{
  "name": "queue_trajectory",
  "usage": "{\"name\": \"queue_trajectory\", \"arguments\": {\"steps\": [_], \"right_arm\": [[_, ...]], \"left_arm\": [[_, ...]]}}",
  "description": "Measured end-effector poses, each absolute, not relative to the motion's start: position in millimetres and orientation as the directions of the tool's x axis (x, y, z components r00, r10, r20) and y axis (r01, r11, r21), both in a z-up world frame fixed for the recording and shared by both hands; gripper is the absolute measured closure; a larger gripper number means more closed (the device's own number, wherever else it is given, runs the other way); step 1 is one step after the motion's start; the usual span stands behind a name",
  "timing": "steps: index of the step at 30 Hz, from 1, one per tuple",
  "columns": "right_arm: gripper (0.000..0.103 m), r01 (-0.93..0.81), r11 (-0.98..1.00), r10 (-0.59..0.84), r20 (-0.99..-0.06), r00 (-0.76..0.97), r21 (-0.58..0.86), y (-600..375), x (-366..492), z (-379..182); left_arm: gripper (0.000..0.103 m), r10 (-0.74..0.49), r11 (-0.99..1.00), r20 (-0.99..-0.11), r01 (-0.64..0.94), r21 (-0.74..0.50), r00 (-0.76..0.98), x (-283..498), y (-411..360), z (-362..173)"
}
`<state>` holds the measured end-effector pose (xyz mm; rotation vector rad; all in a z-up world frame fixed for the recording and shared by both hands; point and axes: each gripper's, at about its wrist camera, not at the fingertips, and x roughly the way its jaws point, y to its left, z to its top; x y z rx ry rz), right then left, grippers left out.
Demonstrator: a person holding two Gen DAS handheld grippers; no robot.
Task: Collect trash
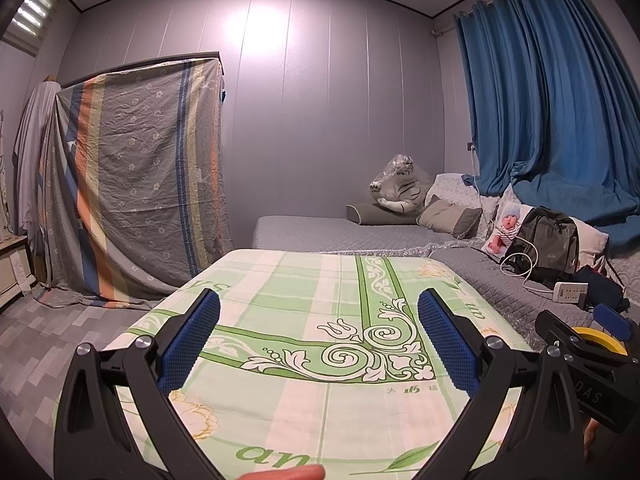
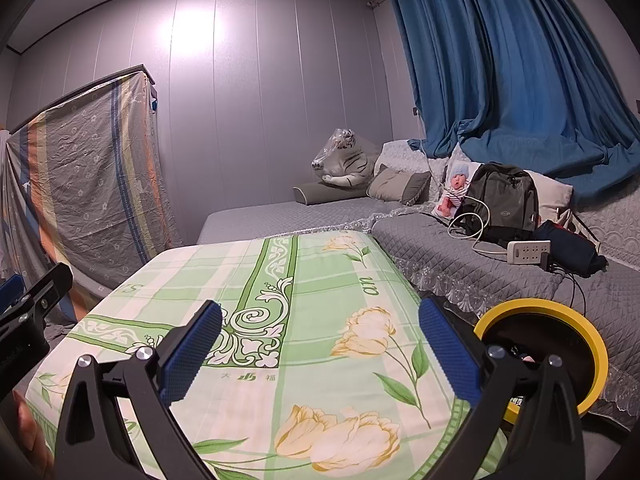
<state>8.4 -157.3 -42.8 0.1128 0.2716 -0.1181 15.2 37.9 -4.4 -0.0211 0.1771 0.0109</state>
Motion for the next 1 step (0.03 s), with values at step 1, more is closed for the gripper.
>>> {"name": "queue_trajectory", "arguments": {"steps": [1], "right_arm": [[0.008, 0.131, 0.987, -0.101, -0.274, 0.957, 0.095, -157.3, 8.4, -42.8]], "left_arm": [[0.008, 0.008, 1.000, -0.179, -0.012, -0.021, 0.984, 15.4, 38.2, -4.6]]}}
